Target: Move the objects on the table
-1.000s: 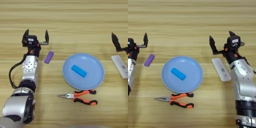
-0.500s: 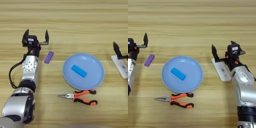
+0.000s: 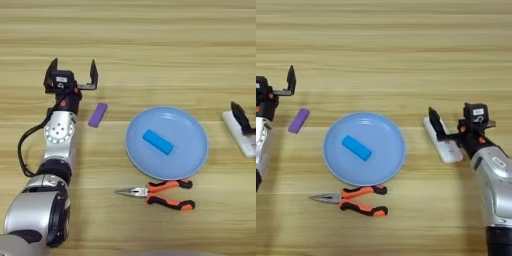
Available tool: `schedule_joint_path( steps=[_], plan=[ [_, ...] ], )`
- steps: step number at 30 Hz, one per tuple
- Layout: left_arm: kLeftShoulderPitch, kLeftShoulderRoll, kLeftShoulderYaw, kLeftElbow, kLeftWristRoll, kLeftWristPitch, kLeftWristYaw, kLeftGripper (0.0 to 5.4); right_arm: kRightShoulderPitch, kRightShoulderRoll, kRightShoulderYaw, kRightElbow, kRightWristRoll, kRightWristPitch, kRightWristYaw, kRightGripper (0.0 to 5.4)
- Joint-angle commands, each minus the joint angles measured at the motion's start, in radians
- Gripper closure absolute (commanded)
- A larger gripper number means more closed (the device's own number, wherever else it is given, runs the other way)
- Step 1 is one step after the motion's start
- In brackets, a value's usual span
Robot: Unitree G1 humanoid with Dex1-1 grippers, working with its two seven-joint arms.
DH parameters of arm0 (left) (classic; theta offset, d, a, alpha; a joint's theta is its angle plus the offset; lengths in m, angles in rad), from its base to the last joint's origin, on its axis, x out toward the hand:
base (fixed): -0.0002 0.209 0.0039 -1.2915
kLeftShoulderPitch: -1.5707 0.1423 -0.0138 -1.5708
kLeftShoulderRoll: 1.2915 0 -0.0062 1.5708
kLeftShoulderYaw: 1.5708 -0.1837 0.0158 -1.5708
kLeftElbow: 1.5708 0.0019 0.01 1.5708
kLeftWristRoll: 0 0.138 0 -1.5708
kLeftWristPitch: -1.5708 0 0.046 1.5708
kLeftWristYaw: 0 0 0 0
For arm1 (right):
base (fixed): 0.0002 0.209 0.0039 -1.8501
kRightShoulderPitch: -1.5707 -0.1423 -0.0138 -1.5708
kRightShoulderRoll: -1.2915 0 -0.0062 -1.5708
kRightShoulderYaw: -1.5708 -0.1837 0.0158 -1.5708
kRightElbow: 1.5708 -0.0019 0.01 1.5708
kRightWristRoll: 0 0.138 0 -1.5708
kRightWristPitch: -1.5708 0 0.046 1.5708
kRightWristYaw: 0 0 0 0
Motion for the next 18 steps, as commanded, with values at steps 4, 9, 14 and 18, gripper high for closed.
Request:
schedule_joint_path(
  steps=[4,9,14,18],
  plan=[
    [-0.012,0.007,-0.005,-0.009,0.009,-0.003,0.004,0.02,0.091,-0.012,0.012,-0.075,0.006,0.05,0.019,0.0],
    [-0.012,0.008,-0.005,-0.009,0.009,-0.003,0.004,0.02,0.123,-0.024,0.035,-0.083,-0.023,0.052,0.025,0.0],
    [-0.013,0.009,-0.005,-0.008,0.01,-0.003,0.004,0.02,0.147,-0.032,0.043,-0.088,-0.029,0.074,0.03,0.0],
    [-0.014,0.01,-0.005,-0.006,0.01,-0.002,0.004,0.02,0.158,-0.037,0.059,-0.079,-0.046,0.092,0.022,0.0]
  ],
)
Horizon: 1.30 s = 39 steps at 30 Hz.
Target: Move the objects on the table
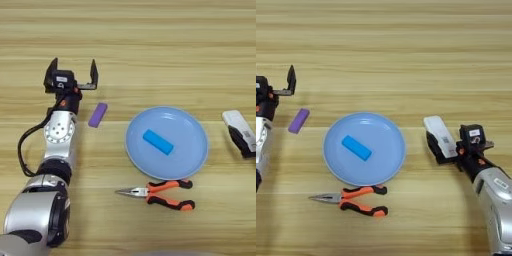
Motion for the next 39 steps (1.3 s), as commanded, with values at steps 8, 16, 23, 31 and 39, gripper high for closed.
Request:
schedule_joint_path(
  steps=[8,16,23,31,39],
  plan=[
    [-0.016,0.012,-0.003,0.0,0.007,-0.002,-0.001,0.02,0.035,-0.01,0.025,0.007,-0.028,0.041,0.0,0.0],
    [-0.017,0.012,-0.002,0.001,0.006,-0.001,0.0,0.02,0.064,-0.01,0.028,0.009,-0.024,0.051,0.007,0.0],
    [-0.019,0.012,-0.003,0.003,0.006,0.0,0.0,0.02,0.064,-0.002,0.02,0.024,-0.004,0.08,0.005,0.0],
    [-0.022,0.012,-0.003,0.007,0.006,0.001,0.001,0.02,0.056,-0.006,0.022,0.04,0.005,0.091,0.005,0.0],
    [-0.024,0.012,-0.003,0.01,0.006,0.001,0.001,0.0,0.051,-0.004,0.03,0.064,0.001,0.087,0.009,0.71]
  ],
)
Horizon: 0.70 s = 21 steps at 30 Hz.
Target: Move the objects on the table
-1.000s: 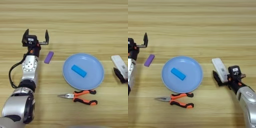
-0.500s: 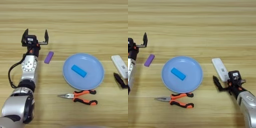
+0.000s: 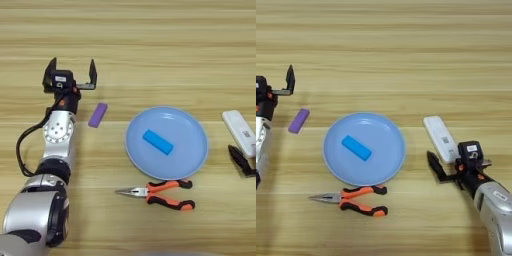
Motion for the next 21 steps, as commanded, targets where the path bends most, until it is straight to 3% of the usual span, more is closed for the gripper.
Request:
schedule_joint_path(
  steps=[1,15,21],
  plan=[
    [-0.023,0.005,-0.003,0.008,0.007,0.001,0.001,0.0,0.003,0.001,0.014,0.029,-0.002,0.022,0.01,0.84],
    [-0.024,0.003,-0.004,0.013,0.009,-0.001,0.003,0.0,0.001,0.007,0.024,0.05,-0.001,0.016,0.022,2.36],
    [-0.024,0.003,-0.004,0.012,0.009,-0.002,0.004,0.0,0.001,0.01,0.028,0.052,0.0,0.012,0.026,2.48]
  ],
)
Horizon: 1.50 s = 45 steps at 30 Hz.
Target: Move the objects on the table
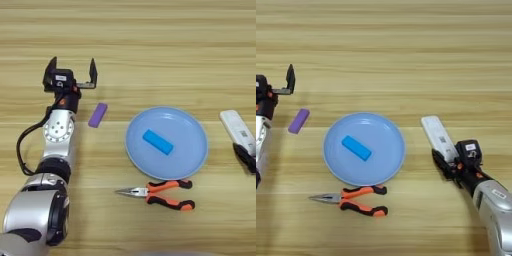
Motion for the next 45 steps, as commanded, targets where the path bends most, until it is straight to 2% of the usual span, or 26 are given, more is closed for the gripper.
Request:
schedule_joint_path(
  steps=[1,10,23,31,45],
  plan=[
    [-0.016,0.003,-0.004,0.007,0.008,-0.002,0.001,0.0,0.015,0.01,0.019,0.031,0.0,0.022,0.009,2.48],
    [-0.016,0.003,-0.004,0.008,0.008,-0.003,0.001,0.0,0.012,0.013,0.025,0.035,0.002,0.014,0.006,2.48],
    [-0.016,0.001,-0.005,0.009,0.01,-0.005,0.002,0.0,-0.038,-0.004,0.009,-0.01,0.014,0.016,0.007,2.48],
    [-0.015,-0.001,-0.005,0.007,0.012,-0.006,0.003,0.0,-0.09,-0.031,-0.009,-0.041,0.013,0.021,0.015,2.48],
    [-0.011,-0.004,-0.007,0.0,0.015,-0.007,0.003,0.0,-0.235,-0.119,-0.019,-0.048,0.004,0.007,0.066,2.48]
  ],
)
